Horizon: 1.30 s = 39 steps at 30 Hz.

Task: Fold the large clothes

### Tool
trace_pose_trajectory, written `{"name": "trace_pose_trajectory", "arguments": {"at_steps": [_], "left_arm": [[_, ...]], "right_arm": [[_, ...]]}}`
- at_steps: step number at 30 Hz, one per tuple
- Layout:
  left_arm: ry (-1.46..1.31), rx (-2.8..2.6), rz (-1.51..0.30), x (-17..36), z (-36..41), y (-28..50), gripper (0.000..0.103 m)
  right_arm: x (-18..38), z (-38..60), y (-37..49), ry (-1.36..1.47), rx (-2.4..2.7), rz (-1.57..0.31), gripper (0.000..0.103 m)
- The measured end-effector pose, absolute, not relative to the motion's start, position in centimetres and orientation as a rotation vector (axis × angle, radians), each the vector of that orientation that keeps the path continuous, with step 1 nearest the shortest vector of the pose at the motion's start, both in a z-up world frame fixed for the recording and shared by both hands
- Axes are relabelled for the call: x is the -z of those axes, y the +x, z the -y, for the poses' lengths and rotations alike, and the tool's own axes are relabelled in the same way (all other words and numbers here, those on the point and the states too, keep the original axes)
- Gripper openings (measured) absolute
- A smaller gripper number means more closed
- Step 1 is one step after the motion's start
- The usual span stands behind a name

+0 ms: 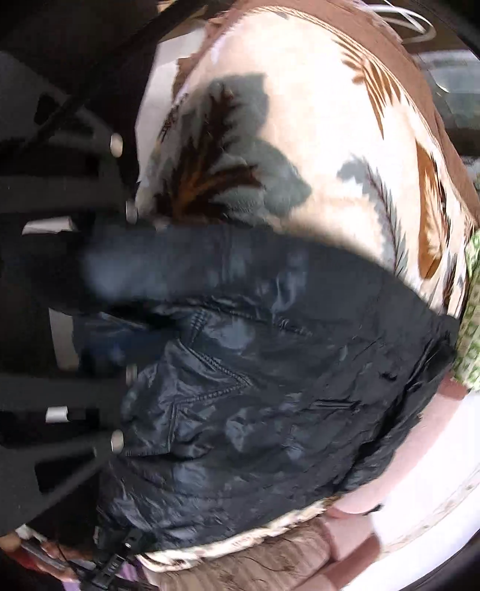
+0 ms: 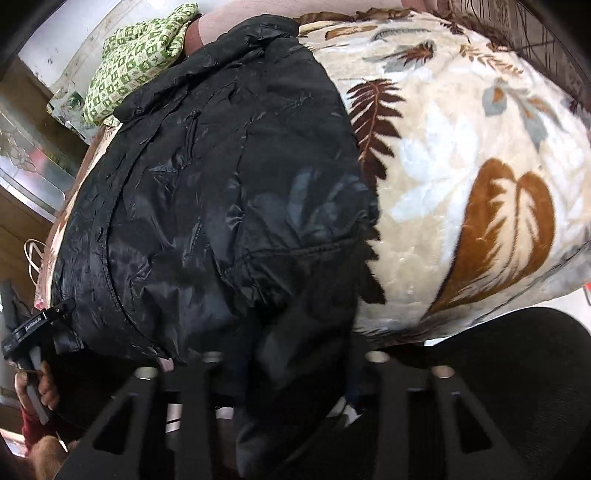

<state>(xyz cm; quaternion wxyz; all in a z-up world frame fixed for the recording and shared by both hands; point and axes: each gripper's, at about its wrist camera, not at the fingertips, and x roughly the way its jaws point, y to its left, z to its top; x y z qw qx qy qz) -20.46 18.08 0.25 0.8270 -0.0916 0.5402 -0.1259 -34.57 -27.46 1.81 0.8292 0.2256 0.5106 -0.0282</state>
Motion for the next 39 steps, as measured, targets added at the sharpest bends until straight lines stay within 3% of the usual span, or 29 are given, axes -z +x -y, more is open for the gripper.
{"name": "trace_pose_trajectory", "arguments": {"at_steps": [6, 14, 17, 19, 20, 21, 30, 38, 39], "left_arm": [[-0.326, 0.307, -1.041, -6.2, -20.6, -21.5, 0.016], [-0.289, 0.279, -0.785, -15.9, -20.6, -16.5, 0.016], [-0.239, 0.255, -0.777, -17.3, -19.4, -14.2, 0.017], [-0.189, 0.229, -0.776, -17.1, -18.2, -13.7, 0.032], [-0.157, 0.214, -0.784, -16.5, -17.8, -13.7, 0.053], [-0.142, 0.205, -0.788, -15.9, -18.1, -14.1, 0.062], [-0.214, 0.101, -1.093, -3.9, -21.7, -14.5, 0.062], [-0.223, 0.155, -1.154, 0.0, -19.9, -17.6, 0.067], [-0.209, 0.179, -1.159, -0.1, -19.6, -18.0, 0.049]], "right_arm": [[-8.1, 29.2, -35.4, 0.565, -0.069, -0.938, 0.017], [-15.5, 31.6, -30.1, 0.578, -0.121, -0.739, 0.016], [-15.9, 31.7, -26.6, 0.584, -0.108, -0.73, 0.014], [-15.8, 31.4, -24.9, 0.586, -0.094, -0.74, 0.014], [-15.5, 31.4, -24.0, 0.593, -0.092, -0.749, 0.014], [-15.5, 31.1, -23.8, 0.598, -0.094, -0.753, 0.014], [-14.3, 31.5, -23.6, 0.583, -0.092, -0.784, 0.014], [-13.6, 32.3, -24.5, 0.606, -0.077, -0.782, 0.014], [-13.5, 32.3, -24.6, 0.61, -0.076, -0.783, 0.014]]}}
